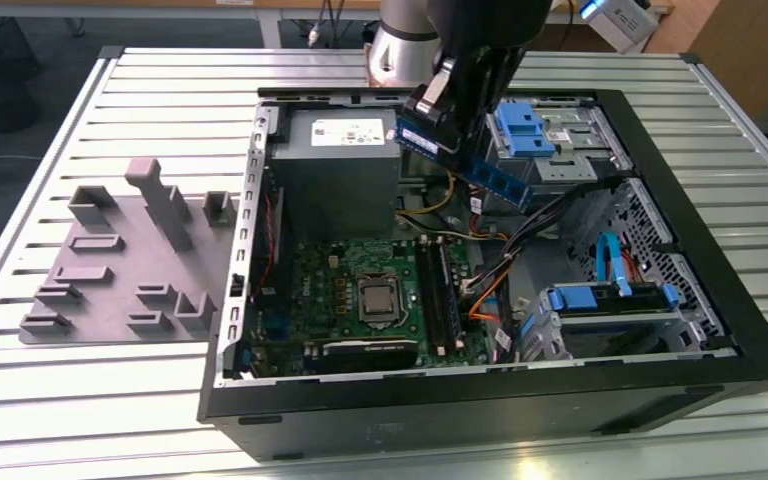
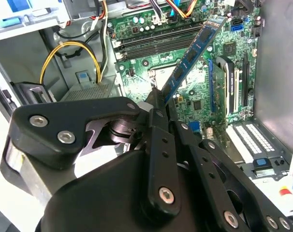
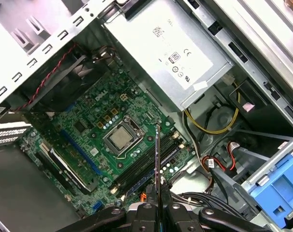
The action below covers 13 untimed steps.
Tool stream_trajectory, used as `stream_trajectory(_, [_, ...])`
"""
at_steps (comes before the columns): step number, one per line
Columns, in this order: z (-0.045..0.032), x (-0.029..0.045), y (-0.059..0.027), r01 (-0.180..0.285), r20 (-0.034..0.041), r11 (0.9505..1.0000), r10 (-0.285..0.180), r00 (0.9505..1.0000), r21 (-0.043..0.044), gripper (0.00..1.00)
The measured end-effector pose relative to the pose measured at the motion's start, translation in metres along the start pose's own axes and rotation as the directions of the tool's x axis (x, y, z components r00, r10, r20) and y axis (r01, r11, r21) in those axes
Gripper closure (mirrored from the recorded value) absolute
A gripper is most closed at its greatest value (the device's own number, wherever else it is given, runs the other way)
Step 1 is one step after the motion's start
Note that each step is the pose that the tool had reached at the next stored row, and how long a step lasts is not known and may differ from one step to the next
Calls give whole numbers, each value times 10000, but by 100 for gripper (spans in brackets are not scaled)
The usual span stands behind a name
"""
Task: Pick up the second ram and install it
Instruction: 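Insert the second ram into the second slot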
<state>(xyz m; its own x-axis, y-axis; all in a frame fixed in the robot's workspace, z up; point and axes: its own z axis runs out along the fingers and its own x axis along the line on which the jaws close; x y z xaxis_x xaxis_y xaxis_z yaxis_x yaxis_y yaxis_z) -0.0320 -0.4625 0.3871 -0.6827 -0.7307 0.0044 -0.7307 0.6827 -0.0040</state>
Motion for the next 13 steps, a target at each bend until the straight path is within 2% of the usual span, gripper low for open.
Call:
stream_trajectory(4, [1, 0, 0, -421, -4, 9991, 421, 9991, 0, 86])
stream_trajectory(7, [4, 0, 0, -935, -10, 9956, 935, 9956, 2, 86])
stream_trajectory(10, [7, 0, 0, -1465, -15, 9892, 1465, 9892, 3, 86])
stream_trajectory(13, [10, 0, 0, -1991, -21, 9800, 1991, 9800, 4, 86])
